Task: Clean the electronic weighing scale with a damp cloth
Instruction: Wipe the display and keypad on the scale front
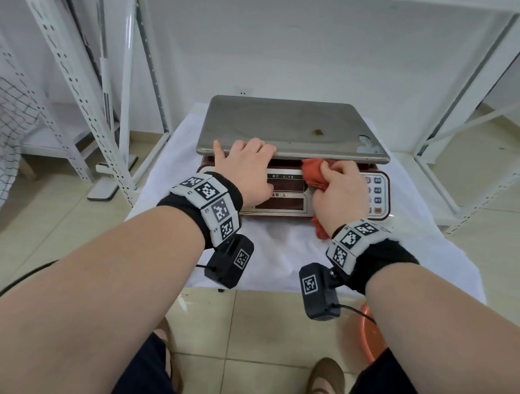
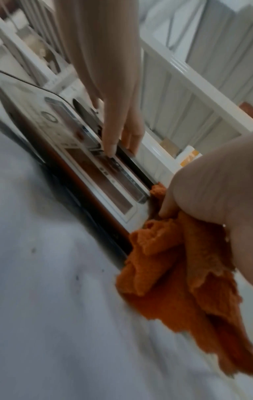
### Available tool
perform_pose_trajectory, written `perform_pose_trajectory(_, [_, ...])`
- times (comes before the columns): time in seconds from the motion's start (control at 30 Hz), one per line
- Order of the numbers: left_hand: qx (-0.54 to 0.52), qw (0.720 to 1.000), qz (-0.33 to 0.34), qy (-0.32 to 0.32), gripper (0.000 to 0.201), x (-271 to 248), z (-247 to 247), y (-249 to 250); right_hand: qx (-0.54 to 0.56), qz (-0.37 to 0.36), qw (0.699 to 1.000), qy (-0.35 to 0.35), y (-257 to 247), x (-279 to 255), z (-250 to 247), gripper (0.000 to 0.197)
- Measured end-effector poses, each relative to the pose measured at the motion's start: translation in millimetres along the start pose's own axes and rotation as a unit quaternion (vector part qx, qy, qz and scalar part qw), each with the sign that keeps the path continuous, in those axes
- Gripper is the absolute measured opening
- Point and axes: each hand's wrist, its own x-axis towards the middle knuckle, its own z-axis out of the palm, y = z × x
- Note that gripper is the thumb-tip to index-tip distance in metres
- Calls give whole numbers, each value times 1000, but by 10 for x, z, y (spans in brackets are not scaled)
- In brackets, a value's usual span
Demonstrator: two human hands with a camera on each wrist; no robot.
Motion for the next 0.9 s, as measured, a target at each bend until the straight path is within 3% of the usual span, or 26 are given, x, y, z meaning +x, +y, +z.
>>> perform_pose_trajectory(0.17, [-2,1000,-4,1,62,-9,-10,12,-6,-114,992,-49,47,46,-37,45])
perform_pose_trajectory(0.3, [-11,1000,-8,-8,62,-8,-25,23,-17,-45,998,-29,258,98,-218,54])
perform_pose_trajectory(0.4, [-12,1000,-10,-12,61,-14,-29,32,-45,-22,998,-31,220,65,-192,49])
perform_pose_trajectory(0.67, [-9,1000,-16,-12,62,-11,-24,35,1,-146,987,-63,185,19,-77,43])
perform_pose_trajectory(0.9, [-14,999,-18,-23,63,-29,-43,45,-74,-46,995,-44,168,16,-134,48])
